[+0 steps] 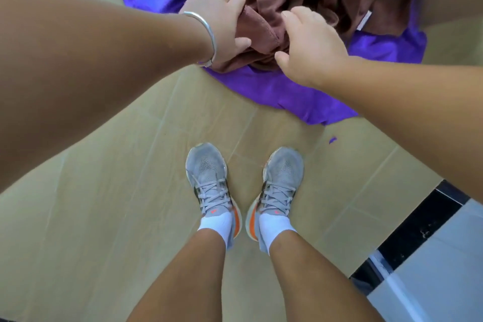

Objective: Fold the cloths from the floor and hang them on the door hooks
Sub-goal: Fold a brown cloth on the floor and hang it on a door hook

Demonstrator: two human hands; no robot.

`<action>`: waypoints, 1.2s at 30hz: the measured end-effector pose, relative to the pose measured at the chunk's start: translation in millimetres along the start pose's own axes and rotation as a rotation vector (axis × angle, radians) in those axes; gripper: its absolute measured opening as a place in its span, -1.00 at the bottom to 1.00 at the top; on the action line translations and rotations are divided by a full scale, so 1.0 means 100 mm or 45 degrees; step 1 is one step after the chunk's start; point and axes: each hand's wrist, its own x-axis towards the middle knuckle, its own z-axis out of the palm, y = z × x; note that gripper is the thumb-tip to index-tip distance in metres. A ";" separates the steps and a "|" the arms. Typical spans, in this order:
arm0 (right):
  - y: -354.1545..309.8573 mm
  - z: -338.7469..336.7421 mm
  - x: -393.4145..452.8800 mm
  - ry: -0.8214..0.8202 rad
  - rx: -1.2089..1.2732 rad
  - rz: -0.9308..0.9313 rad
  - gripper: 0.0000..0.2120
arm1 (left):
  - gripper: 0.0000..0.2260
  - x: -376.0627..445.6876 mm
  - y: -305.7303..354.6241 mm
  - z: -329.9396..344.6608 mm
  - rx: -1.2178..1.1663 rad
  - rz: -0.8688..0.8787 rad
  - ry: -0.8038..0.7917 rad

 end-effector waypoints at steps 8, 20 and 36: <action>0.10 0.35 0.34 0.046 -0.054 0.018 -0.40 | -0.32 0.29 -0.05 0.40 -0.418 -0.214 0.022; -0.17 -0.27 0.09 0.182 -0.227 -0.192 -0.74 | -0.64 -0.32 -0.12 0.03 -0.141 -0.103 0.108; -1.94 -2.66 0.32 0.304 -0.312 -0.655 -0.72 | -0.66 -2.02 -1.32 -2.02 -0.610 -0.286 0.391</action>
